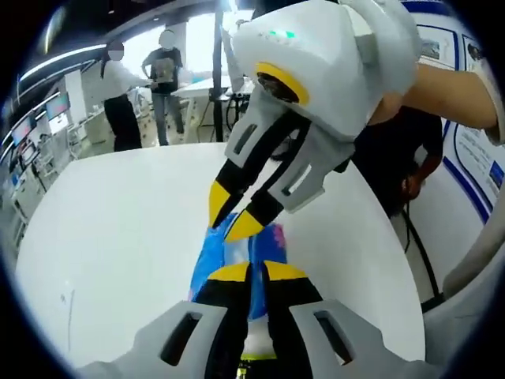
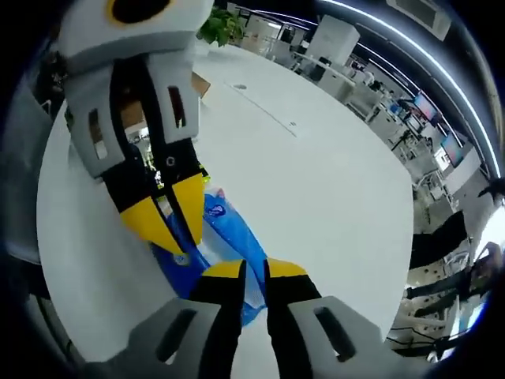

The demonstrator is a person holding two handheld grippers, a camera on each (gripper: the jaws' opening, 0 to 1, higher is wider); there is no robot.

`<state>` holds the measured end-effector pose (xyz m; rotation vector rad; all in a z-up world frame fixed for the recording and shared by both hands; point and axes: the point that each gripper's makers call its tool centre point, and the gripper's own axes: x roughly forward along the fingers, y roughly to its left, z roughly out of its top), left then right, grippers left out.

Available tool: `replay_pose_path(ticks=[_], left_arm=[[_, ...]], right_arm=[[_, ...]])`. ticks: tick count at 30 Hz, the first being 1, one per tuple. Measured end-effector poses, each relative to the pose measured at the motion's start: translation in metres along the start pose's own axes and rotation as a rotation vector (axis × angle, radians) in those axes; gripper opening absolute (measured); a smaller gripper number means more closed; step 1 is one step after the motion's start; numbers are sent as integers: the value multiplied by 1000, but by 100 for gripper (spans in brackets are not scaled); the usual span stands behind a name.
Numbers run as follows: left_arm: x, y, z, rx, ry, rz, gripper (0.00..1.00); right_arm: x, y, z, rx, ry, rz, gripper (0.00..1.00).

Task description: Operate the shoe box by opening the lid, removing the specified soft item, and placing it in the target area until the item is outside and the box remains undamaged.

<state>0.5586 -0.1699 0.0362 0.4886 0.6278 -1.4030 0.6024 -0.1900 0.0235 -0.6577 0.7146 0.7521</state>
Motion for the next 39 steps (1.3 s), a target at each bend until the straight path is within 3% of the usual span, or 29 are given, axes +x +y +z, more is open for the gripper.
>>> replay_pose_path(ticks=[15, 27, 39], left_arm=[[-41, -9, -1, -39, 26, 44, 20], [-98, -19, 5, -83, -21, 97, 33], [-148, -29, -10, -135, -56, 143, 44]], right_arm=[[-38, 15, 16, 109, -32, -11, 19], [-69, 36, 37, 145, -68, -31, 32], [-86, 68, 56, 172, -99, -31, 46]])
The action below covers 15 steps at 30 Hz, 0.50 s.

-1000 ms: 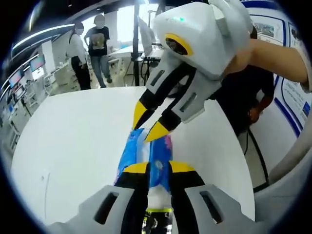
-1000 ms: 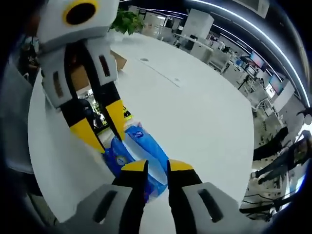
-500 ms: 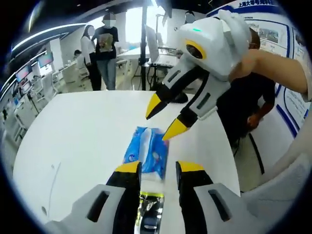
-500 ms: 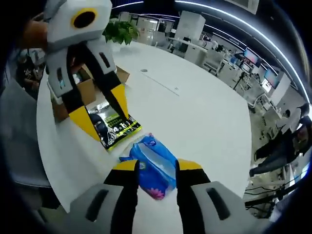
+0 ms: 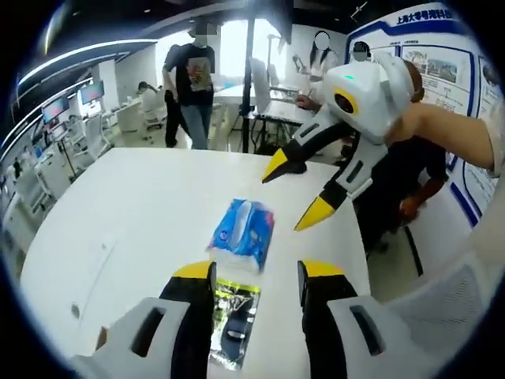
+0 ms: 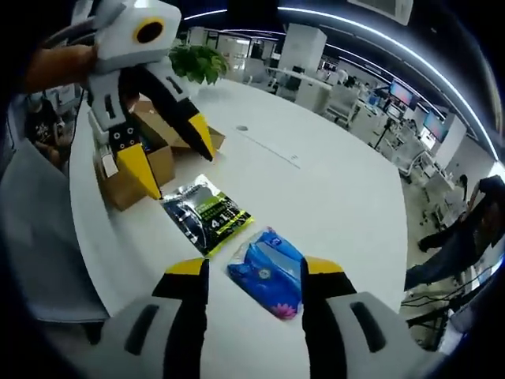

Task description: Operate the shoe box by opening the lid, removing the specified soft item, and placing it in the target area until the item is outside and the box remains undamaged.

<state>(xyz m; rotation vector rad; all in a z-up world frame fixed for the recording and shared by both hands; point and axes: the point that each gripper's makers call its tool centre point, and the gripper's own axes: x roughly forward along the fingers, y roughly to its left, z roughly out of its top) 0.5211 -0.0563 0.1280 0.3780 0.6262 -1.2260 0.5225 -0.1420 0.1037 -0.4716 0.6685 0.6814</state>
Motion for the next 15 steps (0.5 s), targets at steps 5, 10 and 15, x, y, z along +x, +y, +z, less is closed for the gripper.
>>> replay_pose_path(ticks=[5, 10, 15], left_arm=[[-23, 2, -6, -29, -19, 21, 47], [-47, 2, -16, -43, -31, 42, 51], [-72, 6, -27, -55, -44, 69, 56]], right_arm=[[-7, 14, 10, 13, -20, 4, 49], [-12, 30, 19, 6, -28, 19, 56], [-15, 46, 28, -15, -33, 31, 56]])
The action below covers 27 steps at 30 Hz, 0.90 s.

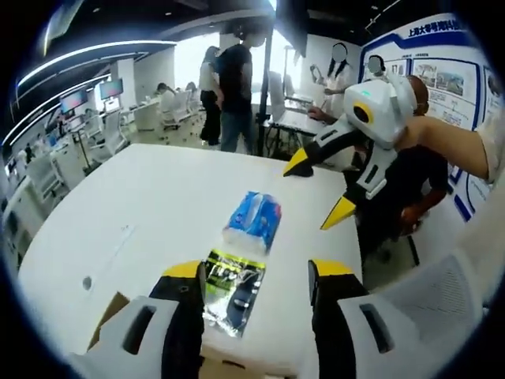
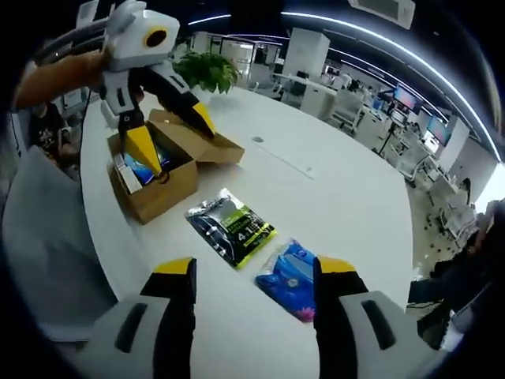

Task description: Operate the shoe box by opening the lid, removing the specified soft item, and placing it in the target area until the item is outside and the box remains undamaged.

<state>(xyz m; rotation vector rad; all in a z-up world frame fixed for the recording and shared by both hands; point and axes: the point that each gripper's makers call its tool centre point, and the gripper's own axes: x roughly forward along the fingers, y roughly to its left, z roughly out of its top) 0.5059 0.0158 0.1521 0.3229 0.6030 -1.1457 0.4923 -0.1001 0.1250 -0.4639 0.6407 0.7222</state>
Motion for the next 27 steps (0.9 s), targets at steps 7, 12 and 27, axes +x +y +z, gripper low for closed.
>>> replay_pose_path(ticks=[7, 12, 27], left_arm=[[-34, 7, -18, -28, -12, 46, 58], [-61, 14, -33, -48, -20, 88, 59], [-128, 34, -88, -126, -9, 200, 58]], right_arm=[[2, 23, 15, -9, -23, 27, 59], [6, 39, 29, -22, -40, 57, 60], [25, 87, 72, -95, -88, 153, 57]])
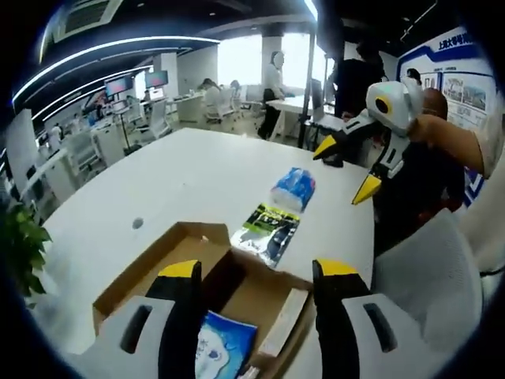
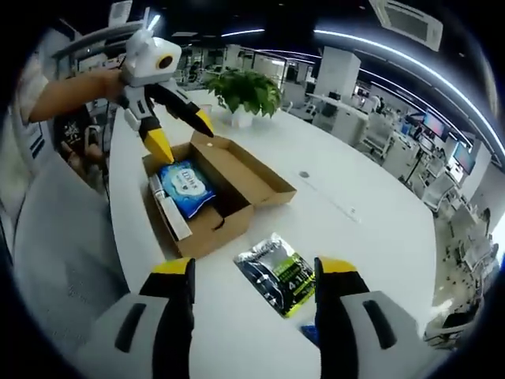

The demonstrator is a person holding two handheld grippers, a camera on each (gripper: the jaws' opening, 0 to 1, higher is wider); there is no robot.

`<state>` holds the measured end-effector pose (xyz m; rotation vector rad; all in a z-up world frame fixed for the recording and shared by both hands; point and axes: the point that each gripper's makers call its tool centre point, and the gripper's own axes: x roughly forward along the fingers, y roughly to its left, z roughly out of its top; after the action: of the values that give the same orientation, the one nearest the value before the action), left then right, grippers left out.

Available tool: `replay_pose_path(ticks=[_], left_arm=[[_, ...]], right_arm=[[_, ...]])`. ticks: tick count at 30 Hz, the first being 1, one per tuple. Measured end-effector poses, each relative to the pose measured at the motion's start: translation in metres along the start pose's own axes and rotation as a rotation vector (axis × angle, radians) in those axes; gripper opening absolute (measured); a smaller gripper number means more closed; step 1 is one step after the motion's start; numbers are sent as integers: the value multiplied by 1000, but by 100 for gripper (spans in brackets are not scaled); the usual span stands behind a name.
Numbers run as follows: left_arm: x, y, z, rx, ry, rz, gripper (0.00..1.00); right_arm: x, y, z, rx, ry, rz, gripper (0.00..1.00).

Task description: Operate the shoe box by opening the lid, removing the specified soft item, and placing it in the target area until the item is outside and the box remains undamaged.

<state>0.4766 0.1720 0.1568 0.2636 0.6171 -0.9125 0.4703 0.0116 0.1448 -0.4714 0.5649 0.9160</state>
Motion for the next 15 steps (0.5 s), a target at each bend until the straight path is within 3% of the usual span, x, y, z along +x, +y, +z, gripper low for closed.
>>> replay_pose_path(ticks=[7, 15], left_arm=[[-23, 20, -29, -57, 15, 60, 56], [-50, 43, -65, -136, 23, 138, 51]], right_arm=[[24, 21, 13, -6, -14, 44, 54], [56, 37, 20, 43, -22, 84, 48]])
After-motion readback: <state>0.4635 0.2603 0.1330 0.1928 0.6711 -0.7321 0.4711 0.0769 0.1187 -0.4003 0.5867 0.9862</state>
